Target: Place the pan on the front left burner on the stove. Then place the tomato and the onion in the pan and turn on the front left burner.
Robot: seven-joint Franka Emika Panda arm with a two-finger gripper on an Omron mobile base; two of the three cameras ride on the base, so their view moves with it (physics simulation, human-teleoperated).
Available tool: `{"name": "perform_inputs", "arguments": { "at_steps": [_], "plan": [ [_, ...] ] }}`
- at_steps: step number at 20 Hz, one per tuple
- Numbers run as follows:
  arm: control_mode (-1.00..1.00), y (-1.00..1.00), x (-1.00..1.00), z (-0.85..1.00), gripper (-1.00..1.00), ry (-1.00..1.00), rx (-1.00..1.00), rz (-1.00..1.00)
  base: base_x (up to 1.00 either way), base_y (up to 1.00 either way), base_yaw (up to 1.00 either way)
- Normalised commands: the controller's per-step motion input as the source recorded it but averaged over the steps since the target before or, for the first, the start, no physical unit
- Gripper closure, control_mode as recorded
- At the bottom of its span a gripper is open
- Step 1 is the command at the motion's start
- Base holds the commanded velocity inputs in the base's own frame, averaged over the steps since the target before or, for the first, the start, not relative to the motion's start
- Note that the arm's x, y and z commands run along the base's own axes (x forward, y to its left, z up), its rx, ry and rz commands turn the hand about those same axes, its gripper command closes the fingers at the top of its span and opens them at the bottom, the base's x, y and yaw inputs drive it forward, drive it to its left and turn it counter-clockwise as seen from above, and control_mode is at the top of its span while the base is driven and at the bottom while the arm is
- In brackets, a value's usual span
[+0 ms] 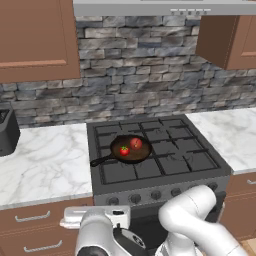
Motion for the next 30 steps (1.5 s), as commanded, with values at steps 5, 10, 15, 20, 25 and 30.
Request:
{"name": "perform_inputs", "arguments": {
  "at_steps": [5, 10, 15, 20, 25, 30],
  "plan": [
    [-1.0, 0.0, 0.0, -0.28, -1.0, -0.06, -0.02, -0.03, 0.0, 0.0, 0.0],
    [-1.0, 0.0, 0.09, -0.29, -1.0, -0.01, -0.02, -0.03, 0.0, 0.0, 0.0],
    [-1.0, 0.0, 0.26, -0.28, -1.0, 0.0, -0.02, -0.05, 0.0, 0.0, 0.0],
    [-1.0, 0.0, 0.31, -0.29, -1.0, 0.0, -0.03, -0.07, 0.0, 0.0, 0.0],
    [-1.0, 0.0, 0.2, -0.33, -1.0, -0.01, -0.05, -0.08, 0.0, 0.0, 0.0],
    [-1.0, 0.0, 0.15, -0.34, -1.0, -0.02, -0.06, -0.06, 0.0, 0.0, 0.0]
  ]
}}
